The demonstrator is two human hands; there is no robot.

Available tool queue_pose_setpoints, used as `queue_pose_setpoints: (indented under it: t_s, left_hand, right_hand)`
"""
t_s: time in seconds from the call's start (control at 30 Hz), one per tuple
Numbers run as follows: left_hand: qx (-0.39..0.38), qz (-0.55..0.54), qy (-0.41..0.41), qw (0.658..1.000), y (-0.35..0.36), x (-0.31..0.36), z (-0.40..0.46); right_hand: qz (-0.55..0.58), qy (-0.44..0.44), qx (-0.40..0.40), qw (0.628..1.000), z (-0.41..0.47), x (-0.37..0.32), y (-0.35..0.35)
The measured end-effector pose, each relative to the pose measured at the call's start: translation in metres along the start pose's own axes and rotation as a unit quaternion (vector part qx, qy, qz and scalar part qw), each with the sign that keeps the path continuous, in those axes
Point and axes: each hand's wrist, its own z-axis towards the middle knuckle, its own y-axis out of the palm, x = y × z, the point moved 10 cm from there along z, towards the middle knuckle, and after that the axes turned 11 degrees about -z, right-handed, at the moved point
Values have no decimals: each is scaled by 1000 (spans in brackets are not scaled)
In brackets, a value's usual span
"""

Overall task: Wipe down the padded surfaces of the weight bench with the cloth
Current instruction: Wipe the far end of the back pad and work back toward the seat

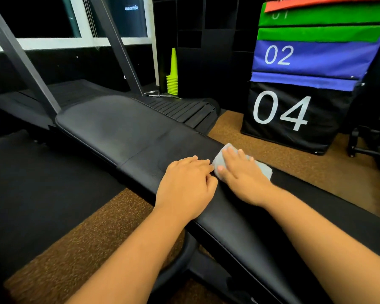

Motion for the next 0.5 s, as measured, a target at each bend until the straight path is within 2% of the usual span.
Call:
queue_pose_setpoints:
  t_s: [0.17,0.37,0.5]
  left_hand:
    - [29,-55,9,998,-11,1,-1]
    - [104,-74,-7,992,-24,-4,-6]
    - [135,-98,-3,986,-30,-5,-10]
  right_hand:
    - [19,-46,-25,998,-21,-20,5]
    - [28,-65,-44,997,31,-29,0]
    - [31,-35,-44,998,72,-32,-6]
